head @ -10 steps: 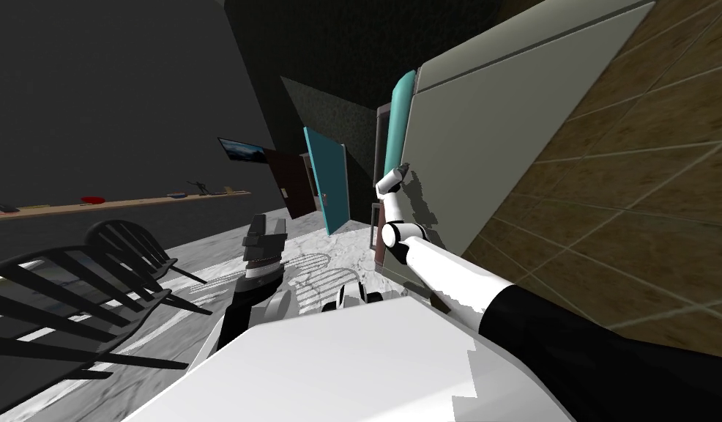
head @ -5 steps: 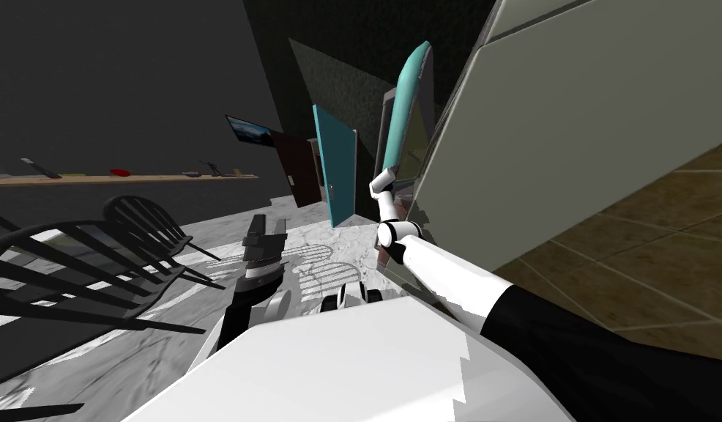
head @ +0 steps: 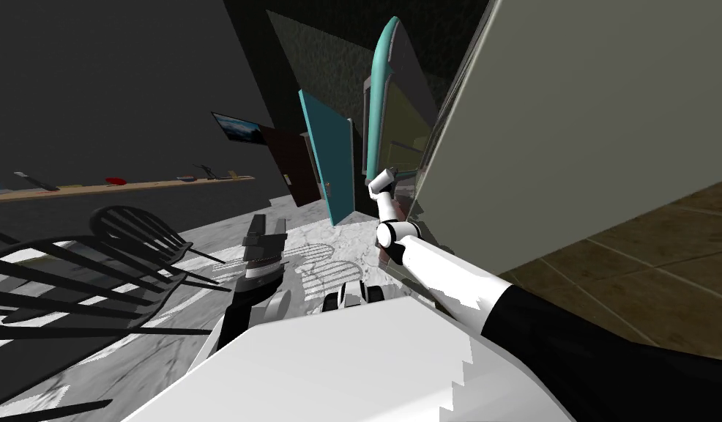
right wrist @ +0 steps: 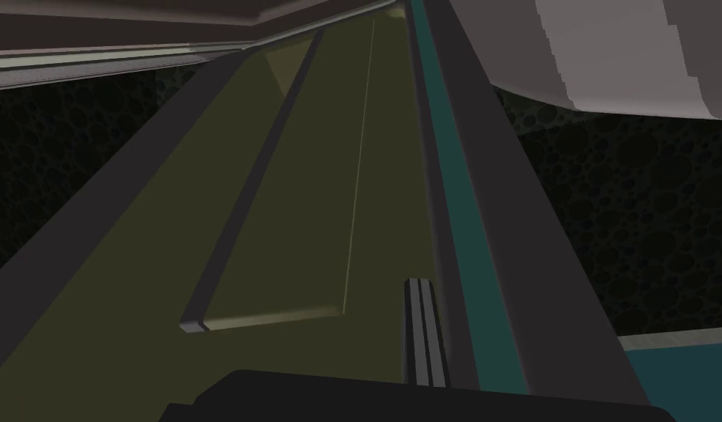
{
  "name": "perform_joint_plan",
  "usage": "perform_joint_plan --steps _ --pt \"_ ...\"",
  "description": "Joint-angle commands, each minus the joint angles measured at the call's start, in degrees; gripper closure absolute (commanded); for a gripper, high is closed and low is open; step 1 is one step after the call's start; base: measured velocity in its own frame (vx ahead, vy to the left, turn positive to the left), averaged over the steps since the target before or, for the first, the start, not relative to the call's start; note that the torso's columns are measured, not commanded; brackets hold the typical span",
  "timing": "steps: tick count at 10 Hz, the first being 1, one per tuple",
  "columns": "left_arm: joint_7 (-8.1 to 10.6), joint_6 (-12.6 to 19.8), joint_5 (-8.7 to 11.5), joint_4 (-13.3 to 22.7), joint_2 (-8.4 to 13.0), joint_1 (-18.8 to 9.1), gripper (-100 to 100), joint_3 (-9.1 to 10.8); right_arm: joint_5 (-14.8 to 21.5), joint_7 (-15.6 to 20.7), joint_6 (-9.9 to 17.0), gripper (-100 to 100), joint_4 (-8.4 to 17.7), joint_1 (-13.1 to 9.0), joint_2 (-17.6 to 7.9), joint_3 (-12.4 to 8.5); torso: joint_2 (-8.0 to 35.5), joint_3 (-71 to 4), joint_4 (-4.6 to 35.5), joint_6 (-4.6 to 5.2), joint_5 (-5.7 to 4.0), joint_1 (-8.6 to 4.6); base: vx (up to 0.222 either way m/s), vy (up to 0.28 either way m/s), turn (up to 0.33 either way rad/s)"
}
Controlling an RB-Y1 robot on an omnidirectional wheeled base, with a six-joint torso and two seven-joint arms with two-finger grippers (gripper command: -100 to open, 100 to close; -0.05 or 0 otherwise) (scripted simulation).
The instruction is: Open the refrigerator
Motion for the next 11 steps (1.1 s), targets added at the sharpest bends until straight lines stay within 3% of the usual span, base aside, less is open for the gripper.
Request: perform_joint_plan --steps 1,5,11 --pt "0.00 0.0 0.0 0.0 0.0 0.0 0 0.00 1.4 -0.8 -1.2 100 0.1 0.3 -0.9 -0.2 -0.1 -0.1 -0.1 -0.02 -0.02 -0.12 0.191 0.177 -0.011" --pt "0.00 0.0 0.0 0.0 0.0 0.0 0 0.00 3.0 -1.4 -2.9 100 -0.3 0.6 -2.0 -0.6 0.3 0.1 0.0 0.03 -0.22 -0.71 0.185 0.168 -0.012" --pt "0.00 0.0 0.0 0.0 0.0 0.0 0 0.00 5.5 -2.4 -5.5 100 -0.8 1.1 -3.7 -1.2 0.1 0.1 0.0 0.02 -0.16 -0.51 0.220 0.180 -0.015"
